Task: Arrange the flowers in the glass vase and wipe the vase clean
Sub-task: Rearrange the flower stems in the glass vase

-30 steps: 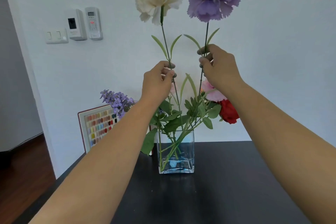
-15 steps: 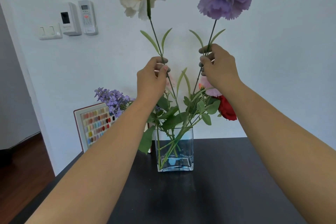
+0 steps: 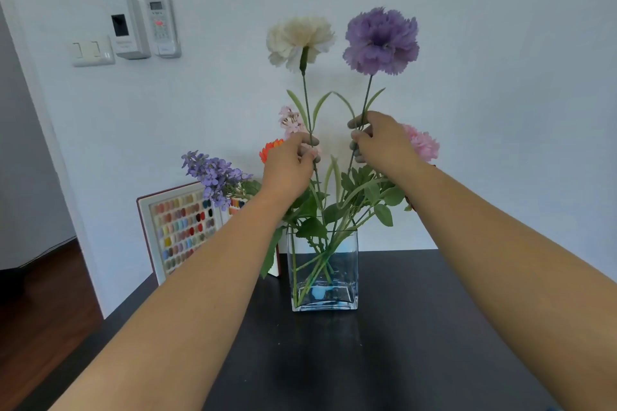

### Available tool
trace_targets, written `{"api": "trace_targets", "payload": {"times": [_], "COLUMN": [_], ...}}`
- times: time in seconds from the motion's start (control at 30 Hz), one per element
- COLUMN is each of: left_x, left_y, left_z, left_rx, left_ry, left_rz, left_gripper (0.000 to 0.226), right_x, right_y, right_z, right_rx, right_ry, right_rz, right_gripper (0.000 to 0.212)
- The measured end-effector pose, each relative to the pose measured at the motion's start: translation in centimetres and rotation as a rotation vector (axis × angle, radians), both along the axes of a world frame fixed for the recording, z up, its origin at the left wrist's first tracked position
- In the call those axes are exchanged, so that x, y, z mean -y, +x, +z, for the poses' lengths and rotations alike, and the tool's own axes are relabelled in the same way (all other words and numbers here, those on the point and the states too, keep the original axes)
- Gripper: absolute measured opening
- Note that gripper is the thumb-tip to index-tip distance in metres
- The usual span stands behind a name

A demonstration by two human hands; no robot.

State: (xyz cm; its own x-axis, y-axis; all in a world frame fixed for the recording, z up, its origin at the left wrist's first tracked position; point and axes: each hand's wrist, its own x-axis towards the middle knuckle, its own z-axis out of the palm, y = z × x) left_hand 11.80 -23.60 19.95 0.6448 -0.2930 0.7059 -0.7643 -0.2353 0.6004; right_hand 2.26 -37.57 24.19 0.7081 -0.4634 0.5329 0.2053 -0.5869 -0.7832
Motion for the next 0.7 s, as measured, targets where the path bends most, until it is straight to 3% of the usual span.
{"api": "trace_targets", "payload": {"times": [0.17, 0.37, 0.57, 0.7], "left_x": [0.6, 0.3, 0.1, 0.0], "left_y": [0.5, 1.3, 1.8, 2.1], "left_z": [-2.2, -3.8, -5.0, -6.9], "left_rx": [-0.029, -0.037, -0.084, -0.083], "left_ry": [0.099, 0.101, 0.190, 0.252], "left_rz": [-0.019, -0.036, -0.104, -0.093], "left_gripper": [0.020, 0.019, 0.013, 0.011], "right_x": [-0.6, -0.5, 0.0, 0.1], "right_y": [1.7, 3.3, 4.0, 4.2], "right_z": [-1.9, -3.6, -5.2, -6.2], "right_rx": [-0.146, -0.227, -0.316, -0.343], "right_ry": [0.031, 0.229, 0.064, 0.078], "right_rz": [0.022, 0.082, 0.105, 0.105], "right_gripper": [0.019, 0.020, 0.020, 0.022]}}
